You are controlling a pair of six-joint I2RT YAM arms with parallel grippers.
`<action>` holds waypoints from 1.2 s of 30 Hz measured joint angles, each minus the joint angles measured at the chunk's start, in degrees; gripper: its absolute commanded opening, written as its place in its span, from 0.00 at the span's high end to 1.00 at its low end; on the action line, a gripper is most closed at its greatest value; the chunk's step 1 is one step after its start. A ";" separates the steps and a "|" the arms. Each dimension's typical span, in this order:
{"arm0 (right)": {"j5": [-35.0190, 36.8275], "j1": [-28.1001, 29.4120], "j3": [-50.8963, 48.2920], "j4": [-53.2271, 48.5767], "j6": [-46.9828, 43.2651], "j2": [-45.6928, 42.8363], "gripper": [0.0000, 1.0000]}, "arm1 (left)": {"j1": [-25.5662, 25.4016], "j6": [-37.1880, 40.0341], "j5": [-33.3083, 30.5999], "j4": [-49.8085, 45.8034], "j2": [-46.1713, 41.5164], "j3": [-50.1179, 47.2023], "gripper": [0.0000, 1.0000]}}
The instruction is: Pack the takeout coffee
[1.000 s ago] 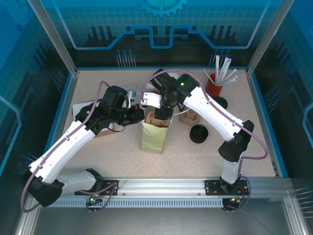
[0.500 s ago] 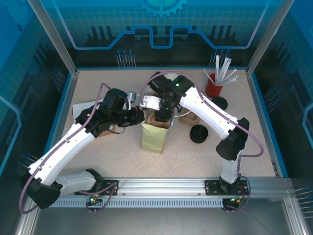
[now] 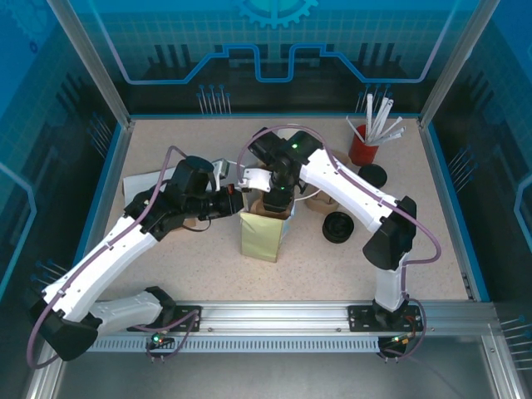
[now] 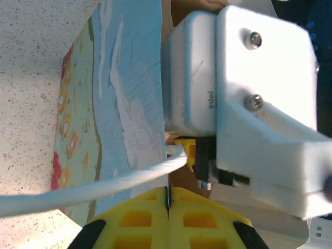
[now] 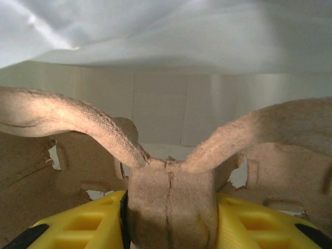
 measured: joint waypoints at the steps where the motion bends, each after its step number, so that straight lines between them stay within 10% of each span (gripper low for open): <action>1: -0.22 -0.07 0.39 -0.39 0.31 0.24 0.59 | 0.00 -0.02 0.00 0.00 -0.20 -0.15 0.96; 36: -1.55 -1.44 -3.02 -1.44 1.66 2.36 0.57 | -5.68 1.75 -11.21 -0.57 -1.77 -0.61 0.97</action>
